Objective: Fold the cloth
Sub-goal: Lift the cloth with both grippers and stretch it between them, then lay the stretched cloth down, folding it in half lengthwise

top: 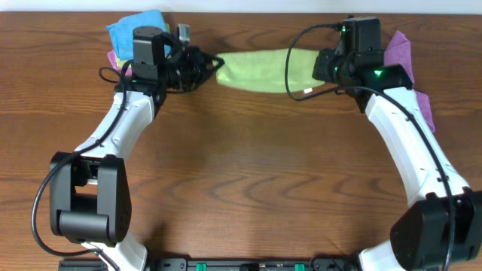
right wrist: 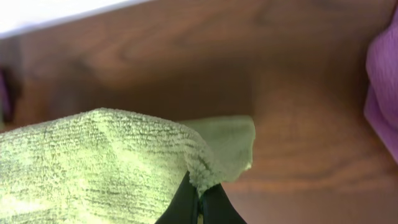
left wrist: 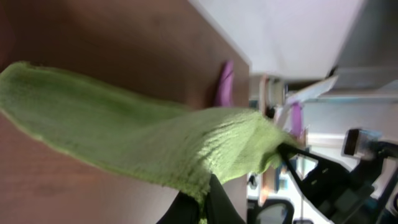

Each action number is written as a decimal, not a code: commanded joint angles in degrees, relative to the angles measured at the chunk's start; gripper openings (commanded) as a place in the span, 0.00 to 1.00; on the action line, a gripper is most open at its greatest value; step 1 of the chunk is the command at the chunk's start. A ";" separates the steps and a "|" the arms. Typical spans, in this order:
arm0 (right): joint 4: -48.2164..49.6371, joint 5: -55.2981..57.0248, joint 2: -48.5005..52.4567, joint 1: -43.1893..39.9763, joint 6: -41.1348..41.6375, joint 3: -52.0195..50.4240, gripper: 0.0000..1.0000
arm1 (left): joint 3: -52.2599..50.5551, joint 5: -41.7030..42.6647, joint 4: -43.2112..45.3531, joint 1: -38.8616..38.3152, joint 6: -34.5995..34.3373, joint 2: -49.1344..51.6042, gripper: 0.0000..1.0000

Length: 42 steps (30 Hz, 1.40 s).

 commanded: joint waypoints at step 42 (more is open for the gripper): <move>-12.70 -7.28 -16.15 -0.35 -1.44 -35.10 0.01 | -18.36 2.05 -42.93 0.31 45.29 -0.15 0.06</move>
